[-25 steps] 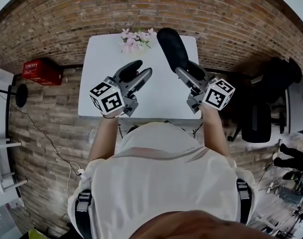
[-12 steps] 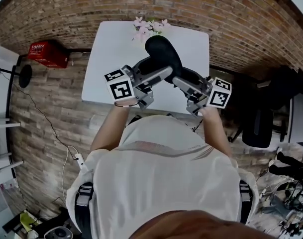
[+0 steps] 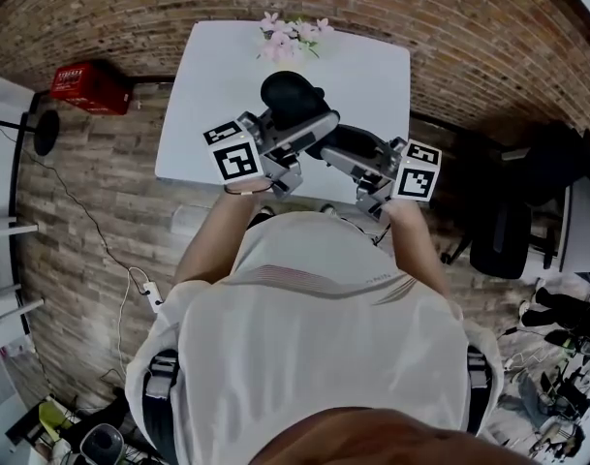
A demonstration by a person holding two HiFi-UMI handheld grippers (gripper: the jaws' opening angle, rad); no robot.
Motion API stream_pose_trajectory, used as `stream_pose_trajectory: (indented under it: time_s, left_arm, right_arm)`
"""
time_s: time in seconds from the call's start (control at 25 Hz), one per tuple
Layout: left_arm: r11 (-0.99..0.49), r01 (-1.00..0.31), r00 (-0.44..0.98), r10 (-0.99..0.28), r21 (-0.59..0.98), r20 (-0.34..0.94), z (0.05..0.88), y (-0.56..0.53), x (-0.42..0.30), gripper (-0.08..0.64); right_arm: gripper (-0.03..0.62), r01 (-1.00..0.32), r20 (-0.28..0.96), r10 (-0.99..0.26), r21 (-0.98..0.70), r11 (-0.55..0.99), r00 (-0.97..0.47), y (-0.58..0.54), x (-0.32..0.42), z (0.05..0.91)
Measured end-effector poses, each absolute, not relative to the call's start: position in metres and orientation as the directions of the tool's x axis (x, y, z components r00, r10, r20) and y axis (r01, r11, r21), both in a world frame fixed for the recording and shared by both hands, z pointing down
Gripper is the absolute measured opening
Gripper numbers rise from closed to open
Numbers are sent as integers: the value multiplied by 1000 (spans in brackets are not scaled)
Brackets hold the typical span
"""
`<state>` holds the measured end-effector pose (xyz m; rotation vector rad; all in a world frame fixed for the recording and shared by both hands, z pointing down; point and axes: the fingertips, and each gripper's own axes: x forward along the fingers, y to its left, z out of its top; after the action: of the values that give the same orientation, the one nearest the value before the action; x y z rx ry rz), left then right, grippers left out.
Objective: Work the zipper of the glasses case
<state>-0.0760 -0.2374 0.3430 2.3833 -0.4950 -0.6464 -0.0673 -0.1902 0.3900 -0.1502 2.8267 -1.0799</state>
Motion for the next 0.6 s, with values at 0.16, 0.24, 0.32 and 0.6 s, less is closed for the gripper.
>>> stream_pose_trajectory:
  time_s: [0.16,0.24,0.32,0.6]
  left_arm:
    - [-747,-181,828,-467,639,-311,346,-235,-72,310]
    - [-747,-184,829,-467,639,-307,347,-235,-70,300]
    - [-742,-188,826,-474,643,-306,347,-235,-70,279]
    - [-755,-170,813,-470,633,-343,343,-233,-75,265]
  right_arm:
    - [285,-49,-52,-112,-668,742,-992,-187,-69,393]
    - [285,-49,-46,-107,-668,743,-993,-185,-68,393]
    - [285,-55,-37,-106,-664,746,-994,-184,-68,393]
    - [299,-88,-2,-111,-598,797,-994,-183,-69,389]
